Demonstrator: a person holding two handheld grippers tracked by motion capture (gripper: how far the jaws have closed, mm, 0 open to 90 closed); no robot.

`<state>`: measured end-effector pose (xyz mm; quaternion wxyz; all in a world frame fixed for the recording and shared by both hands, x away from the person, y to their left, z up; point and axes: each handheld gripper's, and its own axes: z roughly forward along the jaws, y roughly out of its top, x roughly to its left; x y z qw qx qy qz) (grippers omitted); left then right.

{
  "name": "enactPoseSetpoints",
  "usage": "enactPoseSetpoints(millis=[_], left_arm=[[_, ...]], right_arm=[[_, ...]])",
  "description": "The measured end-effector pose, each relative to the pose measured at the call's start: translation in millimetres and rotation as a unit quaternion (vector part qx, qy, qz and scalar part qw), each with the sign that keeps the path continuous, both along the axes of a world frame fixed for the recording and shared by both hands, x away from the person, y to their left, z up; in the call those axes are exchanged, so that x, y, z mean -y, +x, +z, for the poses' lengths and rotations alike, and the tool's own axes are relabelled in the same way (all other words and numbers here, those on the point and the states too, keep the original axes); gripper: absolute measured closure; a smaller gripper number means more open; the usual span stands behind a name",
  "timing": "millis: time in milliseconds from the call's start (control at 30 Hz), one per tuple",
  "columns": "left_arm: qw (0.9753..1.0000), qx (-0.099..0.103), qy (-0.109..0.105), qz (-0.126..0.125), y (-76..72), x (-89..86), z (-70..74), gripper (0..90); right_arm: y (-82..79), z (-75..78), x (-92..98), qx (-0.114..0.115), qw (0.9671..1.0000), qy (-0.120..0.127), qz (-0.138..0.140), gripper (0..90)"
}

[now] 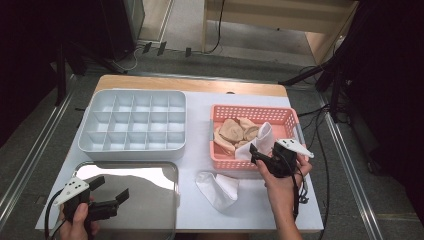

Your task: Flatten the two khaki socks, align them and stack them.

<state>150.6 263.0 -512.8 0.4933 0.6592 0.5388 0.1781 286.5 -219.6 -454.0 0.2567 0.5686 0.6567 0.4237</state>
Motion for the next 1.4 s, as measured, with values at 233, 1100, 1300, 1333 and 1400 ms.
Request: enactPoseSetpoints(millis=[233,1100,1300,1333,1400], left_arm=[[1.0,0.0,-0.002,0.001,0.1,-2.4,-0.3,0.0],[1.0,-0.002,-0.003,0.004,1.1,-6.1,-1.5,0.0],[1.0,-0.001,-0.001,0.005,0.2,-6.3,-0.8,0.0],[1.0,-0.001,-0.002,0.005,0.3,-6.8,-0.9,0.0],[1.0,-0.001,-0.003,0.006,0.4,-6.8,-1.1,0.0]], right_arm=[[22.7,-6.4,-1.2,-0.028,0.9995,-0.006,-0.014,19.9],[66.9,-29.8,-2.5,-0.131,0.9881,-0.046,-0.067,35.5],[66.7,-29.3,2.4,-0.129,0.9889,-0.038,-0.064,66.4],[65.5,-30.1,5.6,-0.127,0.9896,-0.032,-0.059,78.1],[64.1,-30.3,8.4,-0.123,0.9907,-0.025,-0.051,85.6]])
